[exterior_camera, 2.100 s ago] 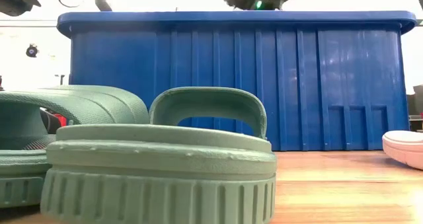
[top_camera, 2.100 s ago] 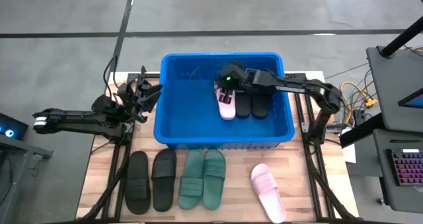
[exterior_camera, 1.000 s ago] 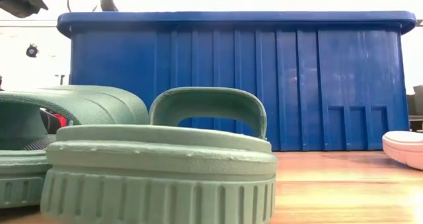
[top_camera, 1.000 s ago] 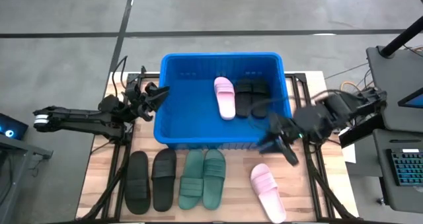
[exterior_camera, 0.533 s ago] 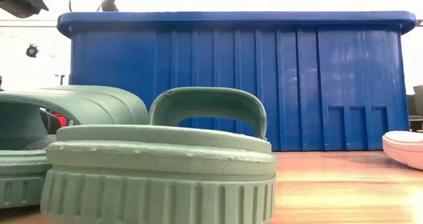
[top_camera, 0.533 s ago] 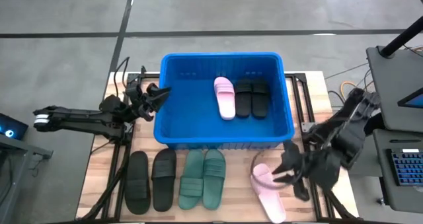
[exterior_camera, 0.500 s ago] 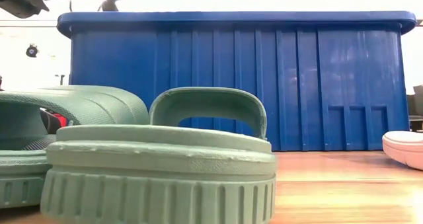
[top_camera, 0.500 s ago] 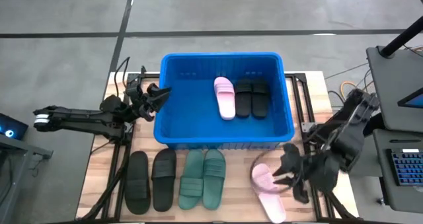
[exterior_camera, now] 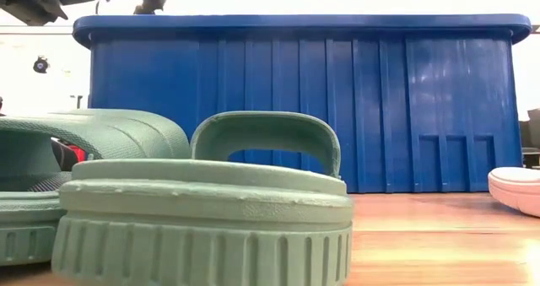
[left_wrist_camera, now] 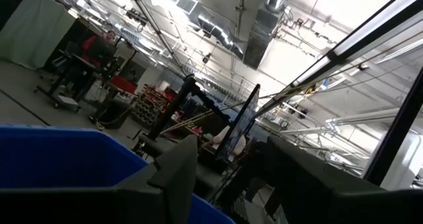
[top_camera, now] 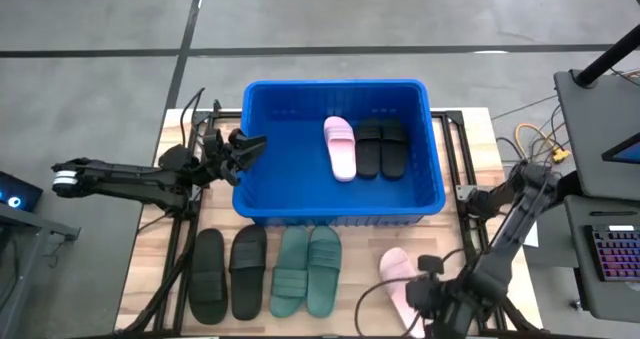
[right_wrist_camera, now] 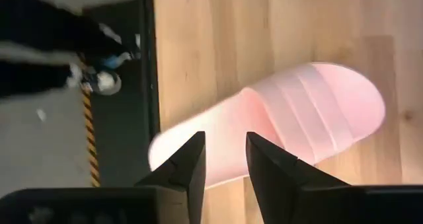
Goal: Pick and place slides into bin
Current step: Put the pink slipper into the blue bin
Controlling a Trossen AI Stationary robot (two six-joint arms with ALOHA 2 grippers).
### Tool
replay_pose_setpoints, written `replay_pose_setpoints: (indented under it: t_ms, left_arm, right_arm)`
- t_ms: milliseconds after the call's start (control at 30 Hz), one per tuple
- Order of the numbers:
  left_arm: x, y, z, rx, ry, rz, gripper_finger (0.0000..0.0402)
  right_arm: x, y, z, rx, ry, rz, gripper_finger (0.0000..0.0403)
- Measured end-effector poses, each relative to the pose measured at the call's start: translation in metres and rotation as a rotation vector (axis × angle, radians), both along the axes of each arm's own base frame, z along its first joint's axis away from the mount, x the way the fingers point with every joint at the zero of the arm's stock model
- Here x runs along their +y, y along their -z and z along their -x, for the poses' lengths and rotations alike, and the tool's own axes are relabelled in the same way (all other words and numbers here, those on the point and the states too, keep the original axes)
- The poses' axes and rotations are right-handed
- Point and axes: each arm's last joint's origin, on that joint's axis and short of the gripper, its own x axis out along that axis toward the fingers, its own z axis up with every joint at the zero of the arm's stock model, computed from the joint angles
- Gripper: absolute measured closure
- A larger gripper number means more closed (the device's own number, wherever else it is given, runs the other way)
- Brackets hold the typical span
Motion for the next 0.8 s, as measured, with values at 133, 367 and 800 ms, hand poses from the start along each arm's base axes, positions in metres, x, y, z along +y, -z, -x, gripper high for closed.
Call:
replay_pose_setpoints:
  t_ms: [133, 367, 800]
  left_arm:
    - [0.0, 0.0, 0.0, 0.003, 0.002, -0.001, 0.0233]
    - [0.0, 0.0, 0.0, 0.001, 0.003, 0.0, 0.0233]
    - [0.0, 0.001, -0.002, 0.007, -0.006, 0.006, 0.0233]
  right_arm:
    - [0.007, 0.018, -0.002, 0.023, -0.099, 0.124, 0.0274]
    - [0.01, 0.047, -0.006, 0.1, -0.124, 0.296, 0.0238]
    - [0.016, 0.072, -0.013, 0.091, -0.208, 0.435, 0.0244]
